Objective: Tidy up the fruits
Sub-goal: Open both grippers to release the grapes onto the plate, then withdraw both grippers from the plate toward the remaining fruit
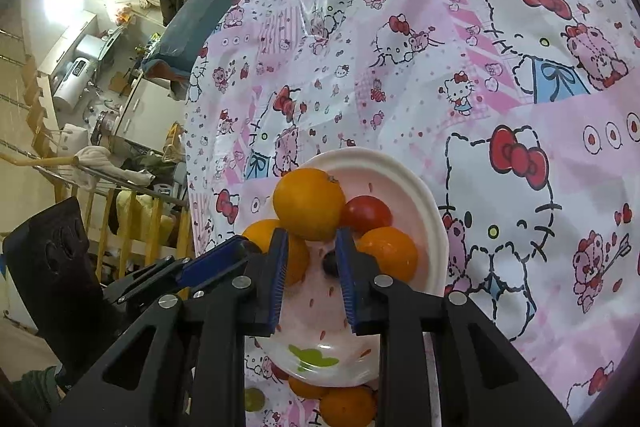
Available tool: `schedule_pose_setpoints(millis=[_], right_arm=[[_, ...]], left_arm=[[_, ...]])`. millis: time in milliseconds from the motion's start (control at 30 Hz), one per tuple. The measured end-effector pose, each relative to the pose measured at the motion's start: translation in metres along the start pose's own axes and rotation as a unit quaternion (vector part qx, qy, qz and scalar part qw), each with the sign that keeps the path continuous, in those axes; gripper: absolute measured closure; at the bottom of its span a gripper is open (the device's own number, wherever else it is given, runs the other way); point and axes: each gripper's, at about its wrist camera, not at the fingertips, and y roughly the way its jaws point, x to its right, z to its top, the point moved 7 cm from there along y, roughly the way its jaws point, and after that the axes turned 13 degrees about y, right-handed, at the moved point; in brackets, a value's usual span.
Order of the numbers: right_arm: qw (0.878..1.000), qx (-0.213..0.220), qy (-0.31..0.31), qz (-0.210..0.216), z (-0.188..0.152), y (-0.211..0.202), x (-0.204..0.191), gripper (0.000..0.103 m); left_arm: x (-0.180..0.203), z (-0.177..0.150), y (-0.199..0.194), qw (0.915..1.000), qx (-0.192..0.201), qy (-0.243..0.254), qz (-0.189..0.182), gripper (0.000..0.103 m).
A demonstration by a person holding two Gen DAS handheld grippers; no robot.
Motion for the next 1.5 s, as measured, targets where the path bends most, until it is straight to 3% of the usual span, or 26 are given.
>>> schedule_pose_setpoints(millis=[67,167,233,367,500,633,767,1200,1500], right_arm=[[1.0,0.003,0.002,-0.005,0.001,-0.001,0.001,0.068],[1.0,0.013,0.01,-0.005,0.004,-0.006,0.004,0.048],[1.0,0.019,0.012,-0.007,0.006,-0.01,0.006,0.047],[0.999,0.031,0.021,-0.006,0.01,-0.017,0.01,0.046],[0.999,0.038,0.019,-0.008,0.012,-0.022,0.01,0.044],[0.999,0.038,0.026,-0.01,0.013,-0.024,0.01,0.042],[0.999,0.049,0.019,-0.011,0.011,-0.031,0.001,0.034],[0.998,0.064,-0.002,-0.018,-0.014,-0.048,-0.011,0.03],[0.996,0.08,-0.025,-0.042,-0.04,-0.069,-0.014,0.03]], left_arm=[[0.001,0.0,0.0,1.0,-0.001,0.003,0.0,0.081],[0.002,-0.001,0.001,1.0,-0.003,0.004,0.002,0.081],[0.002,-0.001,0.001,1.0,-0.003,0.004,0.002,0.08],[0.002,0.0,-0.003,0.9999,0.005,0.001,0.01,0.047],[0.004,0.003,-0.007,0.9999,0.014,0.0,0.007,0.024],[0.006,0.003,-0.008,0.9999,0.015,0.002,0.004,0.024],[0.005,0.003,-0.011,0.9998,0.018,0.001,0.004,0.024],[-0.012,-0.007,-0.032,0.9986,0.036,-0.034,0.016,0.024],[-0.015,-0.022,-0.057,0.9982,0.041,-0.023,0.037,0.024]])
